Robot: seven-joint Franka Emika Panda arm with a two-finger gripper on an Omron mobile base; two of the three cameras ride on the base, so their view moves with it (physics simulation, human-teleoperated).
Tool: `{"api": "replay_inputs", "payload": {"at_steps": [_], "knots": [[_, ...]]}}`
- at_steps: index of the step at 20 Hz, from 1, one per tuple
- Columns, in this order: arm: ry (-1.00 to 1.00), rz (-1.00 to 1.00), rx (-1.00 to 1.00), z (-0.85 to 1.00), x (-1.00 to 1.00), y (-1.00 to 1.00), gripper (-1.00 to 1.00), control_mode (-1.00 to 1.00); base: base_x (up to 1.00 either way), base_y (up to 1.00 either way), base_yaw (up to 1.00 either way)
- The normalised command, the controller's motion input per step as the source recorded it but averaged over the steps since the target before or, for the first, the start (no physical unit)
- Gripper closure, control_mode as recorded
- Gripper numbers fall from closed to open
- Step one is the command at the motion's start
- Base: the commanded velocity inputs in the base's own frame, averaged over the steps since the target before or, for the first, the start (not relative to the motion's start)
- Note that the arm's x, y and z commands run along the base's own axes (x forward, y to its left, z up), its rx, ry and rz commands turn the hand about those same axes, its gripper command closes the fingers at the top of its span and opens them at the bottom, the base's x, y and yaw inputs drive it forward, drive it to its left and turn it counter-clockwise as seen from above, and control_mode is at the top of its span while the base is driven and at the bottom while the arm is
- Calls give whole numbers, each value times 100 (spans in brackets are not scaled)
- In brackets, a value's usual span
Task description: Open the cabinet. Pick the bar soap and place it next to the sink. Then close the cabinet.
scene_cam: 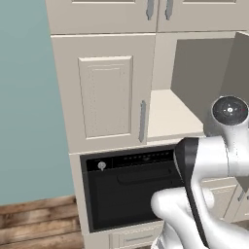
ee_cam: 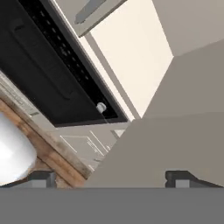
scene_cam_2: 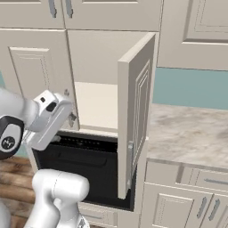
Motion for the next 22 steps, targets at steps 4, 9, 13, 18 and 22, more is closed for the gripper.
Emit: {"api": "replay_inputs", "payload": {"at_steps": [4, 9, 13, 18, 22], "knots": [[-1, 19, 28, -22, 30, 87, -100, -100, 0, 0, 0], [-7, 8, 32, -25, 72, 61, -100, -100, 0, 0, 0], [-10, 0, 32, -12, 99, 30, -100, -100, 0, 0, 0], [-3, -18, 22, -3, 81, 14, -100, -100, 0, 0, 0], [0, -24, 15, -4, 55, 18, -100, -100, 0, 0, 0]]}}
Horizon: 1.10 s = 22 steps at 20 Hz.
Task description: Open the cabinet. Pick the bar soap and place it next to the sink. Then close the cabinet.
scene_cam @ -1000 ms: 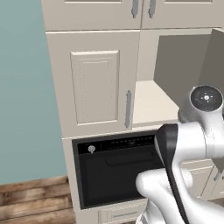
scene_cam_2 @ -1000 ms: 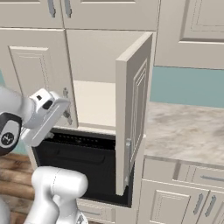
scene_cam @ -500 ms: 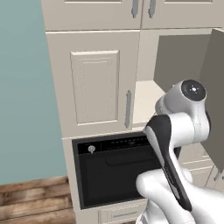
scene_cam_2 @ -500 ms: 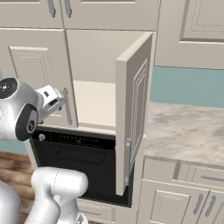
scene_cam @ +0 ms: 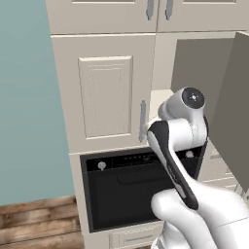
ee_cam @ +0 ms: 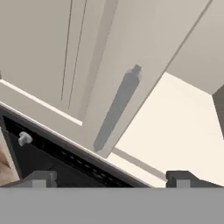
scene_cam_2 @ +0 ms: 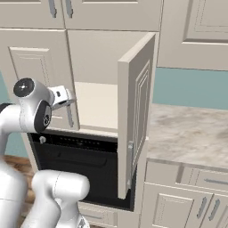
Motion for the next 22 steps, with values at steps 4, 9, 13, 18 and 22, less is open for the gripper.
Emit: {"api": "replay_inputs", "payload": {"at_steps": [4, 9, 13, 18, 22], "knots": [[0, -22, 11, -3, 42, 12, -100, -100, 0, 0, 0], [0, -18, 10, -4, 30, 1, -100, -100, 0, 0, 0], [0, -13, 11, -15, 26, 0, -100, -100, 0, 0, 0], [0, -10, 11, -25, 33, 0, -100, -100, 0, 0, 0], [0, -8, 10, -26, 41, 0, -100, -100, 0, 0, 0]]}}
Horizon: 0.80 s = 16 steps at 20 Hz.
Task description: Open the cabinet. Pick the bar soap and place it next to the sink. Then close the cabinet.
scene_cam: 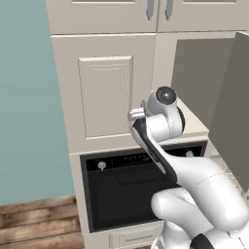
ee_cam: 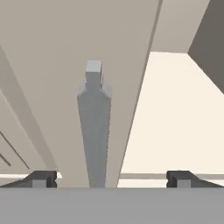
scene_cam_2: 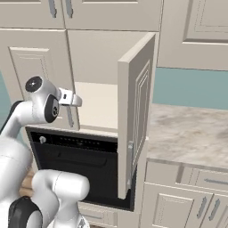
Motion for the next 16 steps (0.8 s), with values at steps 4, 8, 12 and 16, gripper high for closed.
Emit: {"api": "replay_inputs", "payload": {"at_steps": [4, 8, 12, 16], "knots": [[0, -6, 9, -20, 42, 0, -100, -100, 0, 0, 0], [0, -4, 9, -15, 40, 0, -100, -100, 0, 0, 0], [0, -2, 8, -12, 38, 0, 100, -100, 0, 0, 0], [0, -1, 6, -14, 44, 0, 100, -100, 0, 0, 0]]}}
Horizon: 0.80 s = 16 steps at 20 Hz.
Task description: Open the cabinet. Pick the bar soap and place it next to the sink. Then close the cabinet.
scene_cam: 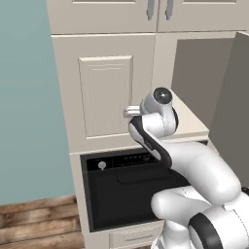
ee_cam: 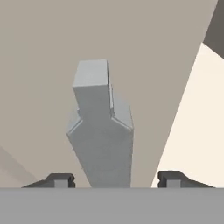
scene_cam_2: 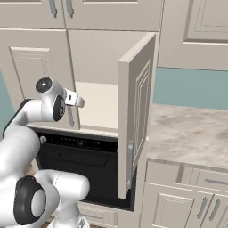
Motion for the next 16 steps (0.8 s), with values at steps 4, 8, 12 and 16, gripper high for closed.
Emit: {"api": "replay_inputs", "payload": {"at_steps": [4, 8, 12, 16], "knots": [[0, 0, 4, -16, 44, 0, 100, -100, 0, 0, 0], [0, 0, 1, -13, 40, 0, 100, -100, 0, 0, 0], [0, 0, 0, -2, 16, 1, 100, -100, 0, 0, 0], [-2, 3, 1, 0, -29, 18, 100, -100, 0, 0, 0]]}}
